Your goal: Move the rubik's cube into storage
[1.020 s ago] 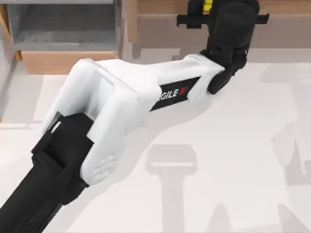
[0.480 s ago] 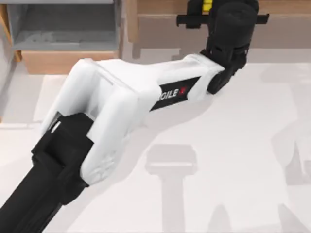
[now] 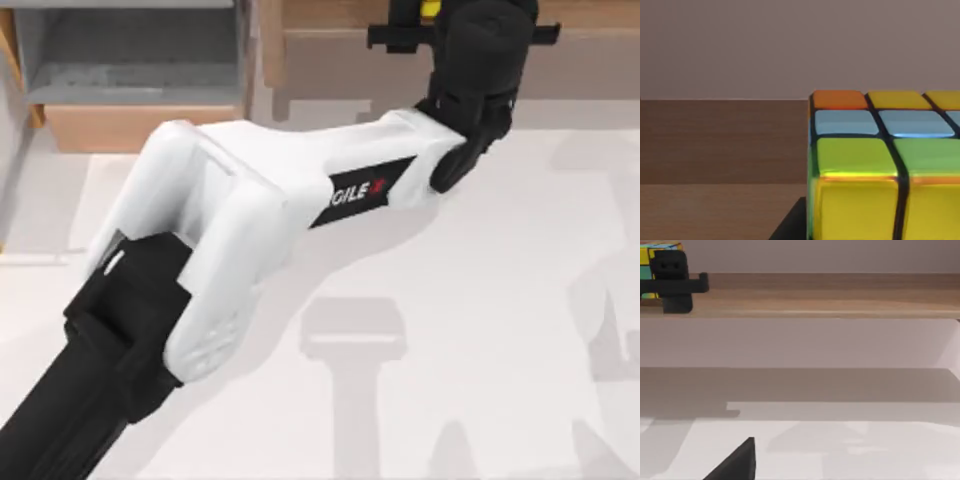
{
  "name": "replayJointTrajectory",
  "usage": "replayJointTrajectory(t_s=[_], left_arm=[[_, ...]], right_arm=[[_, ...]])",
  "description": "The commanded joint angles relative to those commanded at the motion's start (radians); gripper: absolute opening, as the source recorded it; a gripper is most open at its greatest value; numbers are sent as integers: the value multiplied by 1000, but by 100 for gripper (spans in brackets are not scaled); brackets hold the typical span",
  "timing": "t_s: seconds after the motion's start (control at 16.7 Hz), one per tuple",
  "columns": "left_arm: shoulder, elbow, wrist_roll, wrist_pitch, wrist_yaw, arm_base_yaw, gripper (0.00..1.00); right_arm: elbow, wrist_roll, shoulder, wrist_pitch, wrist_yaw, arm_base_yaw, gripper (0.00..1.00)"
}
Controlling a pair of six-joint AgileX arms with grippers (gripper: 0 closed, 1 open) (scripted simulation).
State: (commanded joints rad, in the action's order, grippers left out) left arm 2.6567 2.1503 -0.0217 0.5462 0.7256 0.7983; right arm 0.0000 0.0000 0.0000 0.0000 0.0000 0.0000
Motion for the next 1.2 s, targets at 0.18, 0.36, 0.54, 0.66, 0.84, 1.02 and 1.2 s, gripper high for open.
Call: replayJointTrajectory(t_s=[0.18,0.36,0.54,0.66,0.84,1.02,1.2], left_arm=[[-52,-22,-43,53,-38,57,0],[-70,-76,-57,59,-48,92,0],[-80,-111,-28,35,-6,62,0],[-86,-118,-4,10,23,29,0],[-87,-117,8,1,33,14,0],[-82,-115,5,3,32,17,0],[-99,-105,-6,-23,11,33,0]], right_arm=[[0,0,0,0,0,0,100],[0,0,0,0,0,0,100],[0,0,0,0,0,0,100],[0,0,0,0,0,0,100],[0,0,0,0,0,0,100],[0,0,0,0,0,0,100],[0,0,0,0,0,0,100]])
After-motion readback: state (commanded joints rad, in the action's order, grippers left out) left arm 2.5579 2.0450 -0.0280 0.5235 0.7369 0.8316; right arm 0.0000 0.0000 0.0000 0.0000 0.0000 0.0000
